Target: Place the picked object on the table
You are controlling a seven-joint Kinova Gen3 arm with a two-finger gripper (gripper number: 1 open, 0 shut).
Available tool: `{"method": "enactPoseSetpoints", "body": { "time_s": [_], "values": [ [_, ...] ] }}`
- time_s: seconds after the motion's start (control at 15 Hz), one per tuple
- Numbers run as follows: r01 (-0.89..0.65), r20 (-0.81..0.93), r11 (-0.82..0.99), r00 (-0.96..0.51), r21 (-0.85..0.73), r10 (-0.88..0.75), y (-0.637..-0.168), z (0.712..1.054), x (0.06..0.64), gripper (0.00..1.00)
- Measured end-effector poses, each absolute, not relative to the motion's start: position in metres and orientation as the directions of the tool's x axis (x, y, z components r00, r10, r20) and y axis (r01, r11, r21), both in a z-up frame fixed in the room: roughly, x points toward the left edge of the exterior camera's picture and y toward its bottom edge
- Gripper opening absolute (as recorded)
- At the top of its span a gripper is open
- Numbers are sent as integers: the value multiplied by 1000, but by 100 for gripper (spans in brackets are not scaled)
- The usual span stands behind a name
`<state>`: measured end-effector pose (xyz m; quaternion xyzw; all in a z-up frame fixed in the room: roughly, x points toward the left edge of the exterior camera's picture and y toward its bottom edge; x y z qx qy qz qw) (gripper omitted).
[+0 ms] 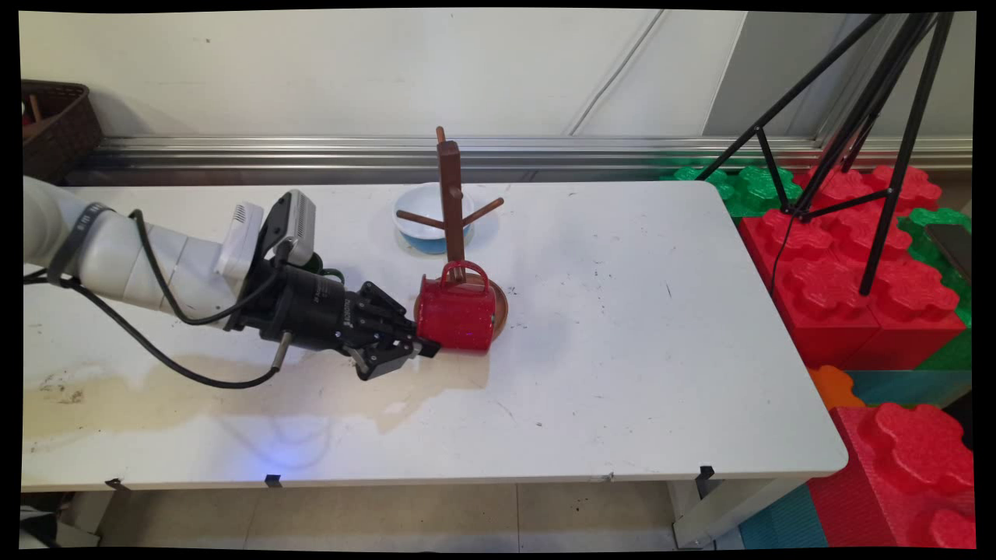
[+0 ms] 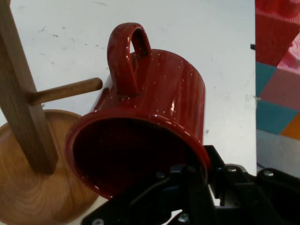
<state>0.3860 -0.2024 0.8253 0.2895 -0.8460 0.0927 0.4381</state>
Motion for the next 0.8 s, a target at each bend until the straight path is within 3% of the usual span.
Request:
{"method": "enactPoseSetpoints", "body": {
  "time_s": [0.8],
  "values": [
    [-526, 717, 850, -577, 40, -391, -195, 860, 388, 0]
  ]
}}
